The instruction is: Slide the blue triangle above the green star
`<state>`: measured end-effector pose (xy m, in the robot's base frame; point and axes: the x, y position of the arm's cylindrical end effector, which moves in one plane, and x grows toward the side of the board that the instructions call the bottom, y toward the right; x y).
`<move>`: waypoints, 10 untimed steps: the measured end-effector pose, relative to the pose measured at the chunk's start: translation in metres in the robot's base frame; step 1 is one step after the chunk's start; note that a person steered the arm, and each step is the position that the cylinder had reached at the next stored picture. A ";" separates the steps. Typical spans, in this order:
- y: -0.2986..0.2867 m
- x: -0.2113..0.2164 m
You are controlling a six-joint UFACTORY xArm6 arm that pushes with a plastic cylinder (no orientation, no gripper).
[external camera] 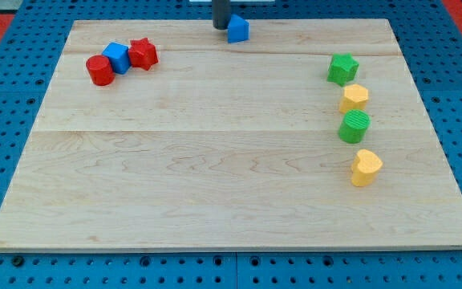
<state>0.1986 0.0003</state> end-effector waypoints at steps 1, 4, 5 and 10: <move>0.043 0.000; 0.007 0.020; 0.041 0.026; 0.115 0.023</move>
<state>0.2212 0.1149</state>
